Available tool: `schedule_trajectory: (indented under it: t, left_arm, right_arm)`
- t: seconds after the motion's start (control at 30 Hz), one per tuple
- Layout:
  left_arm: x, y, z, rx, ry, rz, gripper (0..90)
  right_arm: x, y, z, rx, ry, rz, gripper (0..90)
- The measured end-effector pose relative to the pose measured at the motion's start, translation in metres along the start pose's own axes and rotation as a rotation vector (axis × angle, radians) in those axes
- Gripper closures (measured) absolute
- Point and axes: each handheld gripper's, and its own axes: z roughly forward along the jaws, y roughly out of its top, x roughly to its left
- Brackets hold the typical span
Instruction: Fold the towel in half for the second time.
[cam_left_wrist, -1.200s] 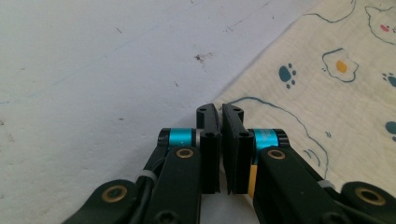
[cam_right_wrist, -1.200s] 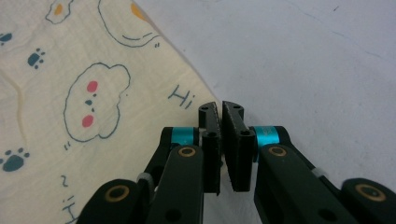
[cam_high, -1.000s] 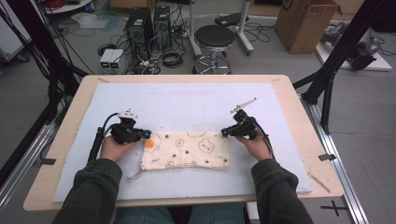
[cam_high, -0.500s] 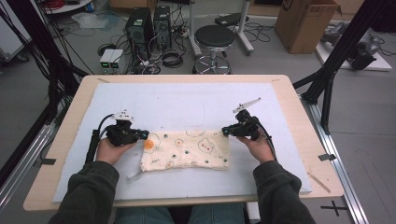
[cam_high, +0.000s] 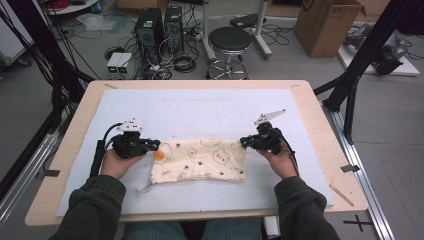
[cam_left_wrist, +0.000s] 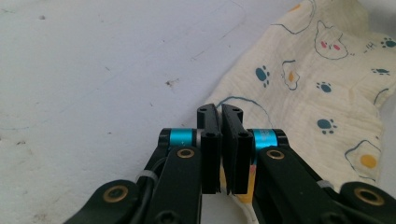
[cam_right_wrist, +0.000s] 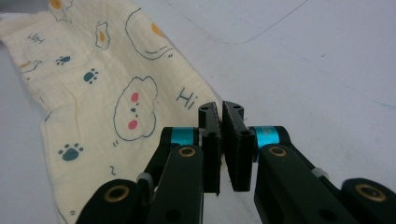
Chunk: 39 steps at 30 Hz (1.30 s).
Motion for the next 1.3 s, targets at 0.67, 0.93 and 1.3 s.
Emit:
schedule_trajectory:
  t: [0.67, 0.93, 1.3]
  left_arm:
    - [-0.011, -0.01, -0.013, -0.036, -0.028, 0.026, 85.6]
    - [-0.021, -0.013, -0.017, -0.039, -0.048, 0.05, 85.5]
    - [-0.027, -0.022, -0.021, -0.027, -0.059, 0.066, 85.4]
  right_arm:
    - [0.014, -0.001, -0.012, -0.027, 0.024, -0.089, 85.8]
    - [0.028, 0.0, -0.011, -0.013, 0.055, -0.136, 85.6]
    - [0.03, -0.013, -0.013, 0.006, 0.061, -0.134, 85.5]
